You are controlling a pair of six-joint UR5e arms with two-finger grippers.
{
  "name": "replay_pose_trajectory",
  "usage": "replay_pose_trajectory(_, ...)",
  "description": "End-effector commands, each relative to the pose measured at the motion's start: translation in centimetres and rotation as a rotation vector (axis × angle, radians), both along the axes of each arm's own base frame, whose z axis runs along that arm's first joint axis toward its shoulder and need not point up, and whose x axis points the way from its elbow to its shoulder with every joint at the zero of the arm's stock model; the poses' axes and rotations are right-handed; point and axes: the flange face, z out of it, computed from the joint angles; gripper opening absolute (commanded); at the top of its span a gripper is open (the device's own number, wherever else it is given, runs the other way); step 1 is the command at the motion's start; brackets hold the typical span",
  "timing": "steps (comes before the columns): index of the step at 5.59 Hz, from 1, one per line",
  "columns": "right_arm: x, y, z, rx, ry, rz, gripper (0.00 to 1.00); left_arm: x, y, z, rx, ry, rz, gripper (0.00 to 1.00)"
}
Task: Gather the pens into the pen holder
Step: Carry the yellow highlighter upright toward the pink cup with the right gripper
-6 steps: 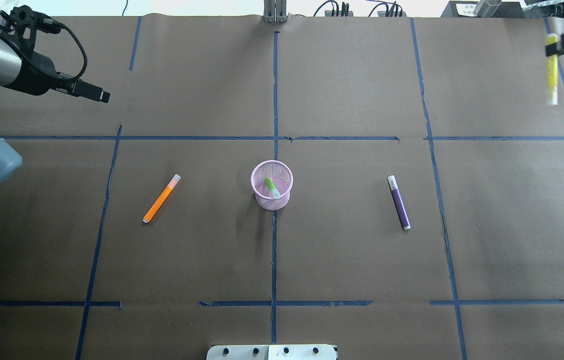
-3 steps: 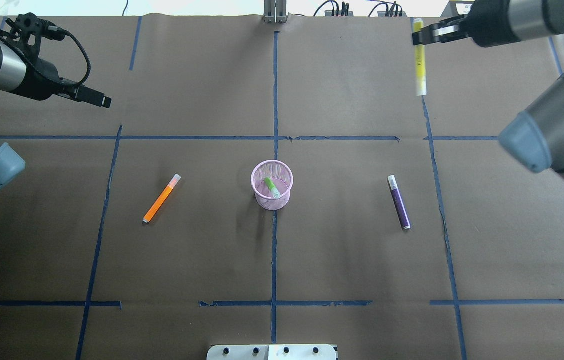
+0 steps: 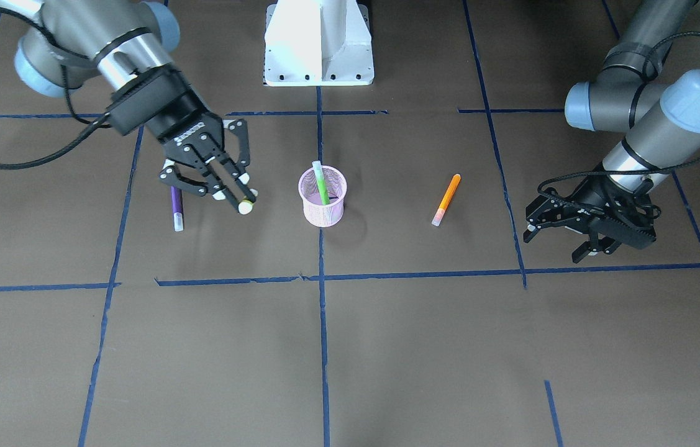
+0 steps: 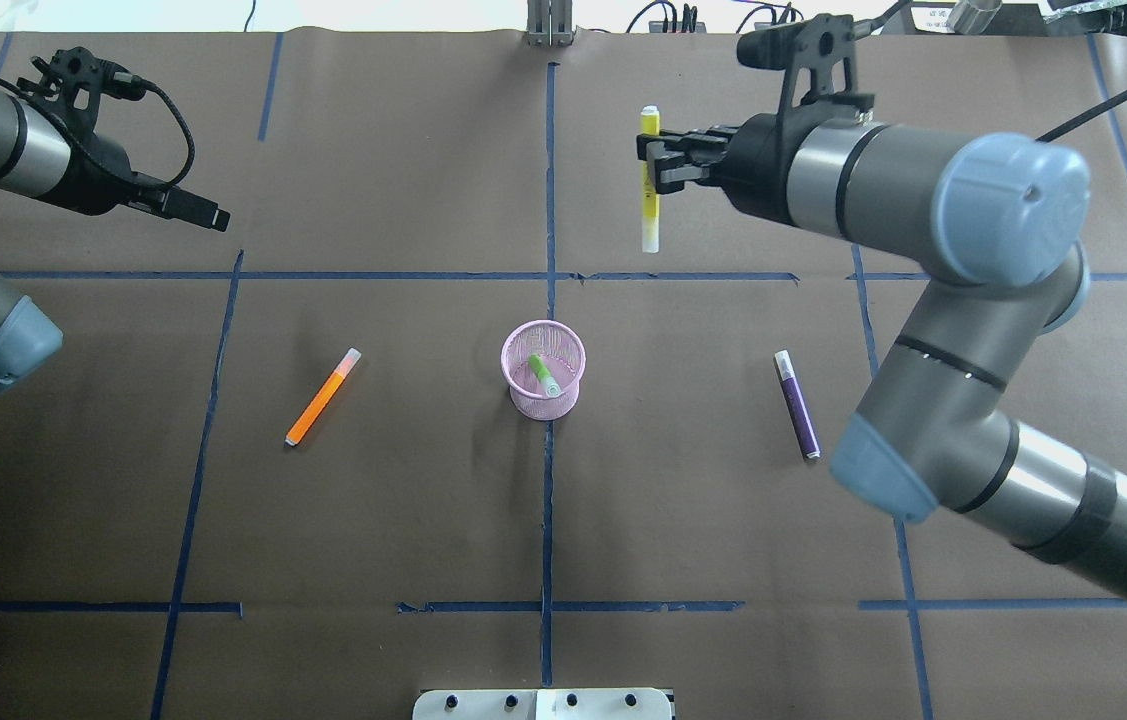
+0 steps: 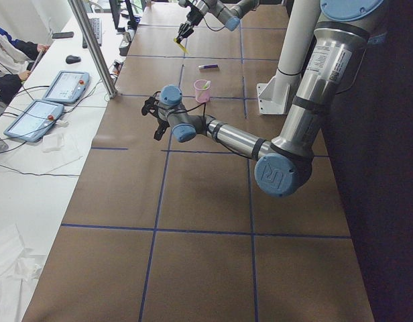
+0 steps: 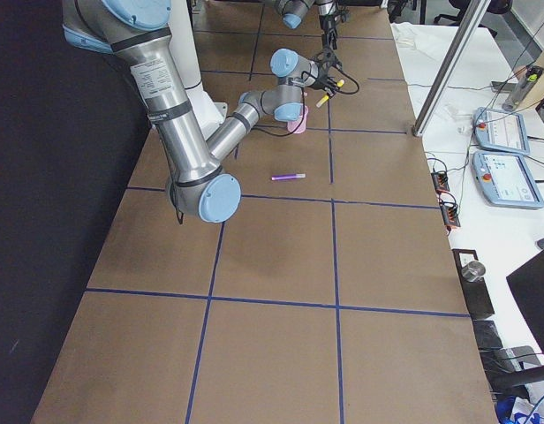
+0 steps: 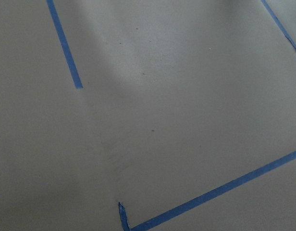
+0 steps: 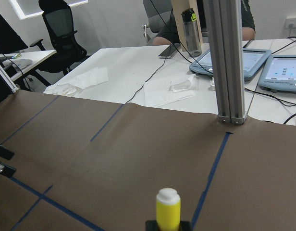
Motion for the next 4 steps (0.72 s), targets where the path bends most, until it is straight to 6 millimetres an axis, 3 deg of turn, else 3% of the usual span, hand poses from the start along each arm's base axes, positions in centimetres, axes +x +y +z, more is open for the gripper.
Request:
replay_pose_trajectory(1,-5.9,5.6,-2.4,0.041,-0.074,0.052,0.0,0.7,0.0,1.3,-0.02,-0.014,0.009,1.0)
replay_pose_trajectory(2,-8.2,7.8,-2.6,0.039,-0.065,0.095,0.0,1.1,-0.1,2.2,-0.034,-0.023,0.014,1.0)
replay_pose_trajectory(3,-10.5,7.1,-0.9,0.023,-0.02,0.098,0.0,1.1,0.1,2.5,-0.02,-0.013,0.015,1.0)
replay_pose_trajectory(4,-12.6,8.3,0.1,0.017,0.004,0.149,0.0,1.2,0.0,2.8,-0.026,-0.017,0.015,1.0)
